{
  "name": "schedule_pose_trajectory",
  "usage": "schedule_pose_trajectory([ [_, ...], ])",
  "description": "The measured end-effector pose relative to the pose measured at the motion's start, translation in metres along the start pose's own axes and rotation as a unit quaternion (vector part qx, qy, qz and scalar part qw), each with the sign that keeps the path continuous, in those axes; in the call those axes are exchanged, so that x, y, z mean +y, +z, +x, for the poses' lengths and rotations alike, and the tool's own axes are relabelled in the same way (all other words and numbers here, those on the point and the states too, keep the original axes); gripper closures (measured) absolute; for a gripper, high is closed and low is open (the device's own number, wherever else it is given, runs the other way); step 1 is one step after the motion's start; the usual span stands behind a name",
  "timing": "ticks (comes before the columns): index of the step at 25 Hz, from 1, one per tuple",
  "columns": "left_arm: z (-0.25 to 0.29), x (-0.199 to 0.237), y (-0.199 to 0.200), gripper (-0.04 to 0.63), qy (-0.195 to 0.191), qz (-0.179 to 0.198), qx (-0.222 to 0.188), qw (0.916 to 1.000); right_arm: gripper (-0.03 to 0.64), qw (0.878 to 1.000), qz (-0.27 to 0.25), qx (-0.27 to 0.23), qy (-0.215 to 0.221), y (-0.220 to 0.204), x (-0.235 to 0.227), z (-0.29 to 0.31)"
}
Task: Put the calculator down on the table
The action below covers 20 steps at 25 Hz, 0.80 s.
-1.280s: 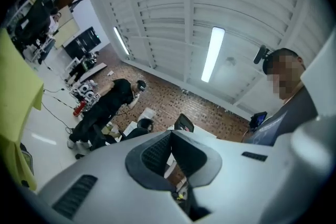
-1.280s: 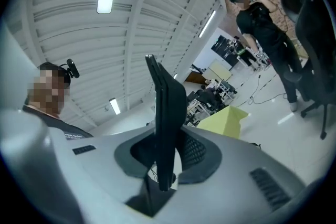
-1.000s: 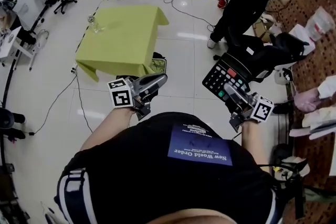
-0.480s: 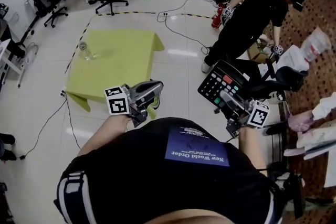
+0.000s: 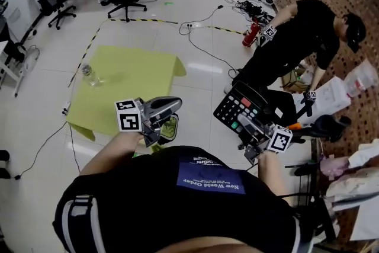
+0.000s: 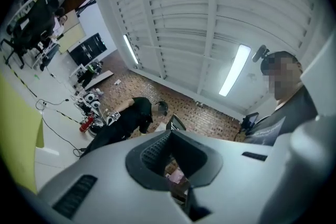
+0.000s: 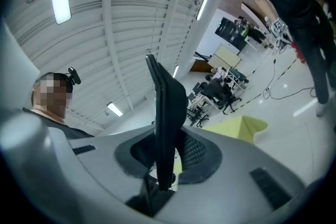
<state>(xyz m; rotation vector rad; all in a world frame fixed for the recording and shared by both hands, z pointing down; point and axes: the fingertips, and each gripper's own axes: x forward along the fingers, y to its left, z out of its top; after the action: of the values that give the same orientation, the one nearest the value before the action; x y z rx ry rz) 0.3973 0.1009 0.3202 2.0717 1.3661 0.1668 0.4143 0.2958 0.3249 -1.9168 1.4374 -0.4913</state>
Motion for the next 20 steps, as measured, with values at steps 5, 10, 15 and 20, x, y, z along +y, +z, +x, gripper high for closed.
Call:
schedule_pose_trajectory([
  [5,0.009,0.066,0.009,0.589,0.093,0.001,-0.038,0.9949,0.557,0.997,0.011,0.047,0.054,0.052,-0.079,0.042],
  [10,0.031,0.095,0.007,0.589,0.228,0.024,-0.073,0.9707,0.557,0.98,0.021,0.148,0.127,0.088,-0.141,0.07],
  [15,0.036,0.101,0.017,0.589,0.271,0.04,-0.093,0.9571,0.557,0.962,0.064,0.193,0.183,0.086,-0.155,0.118],
  [20,-0.011,0.1,0.006,0.589,0.291,0.015,-0.132,0.9475,0.557,0.949,0.084,0.24,0.189,0.046,-0.147,0.151],
])
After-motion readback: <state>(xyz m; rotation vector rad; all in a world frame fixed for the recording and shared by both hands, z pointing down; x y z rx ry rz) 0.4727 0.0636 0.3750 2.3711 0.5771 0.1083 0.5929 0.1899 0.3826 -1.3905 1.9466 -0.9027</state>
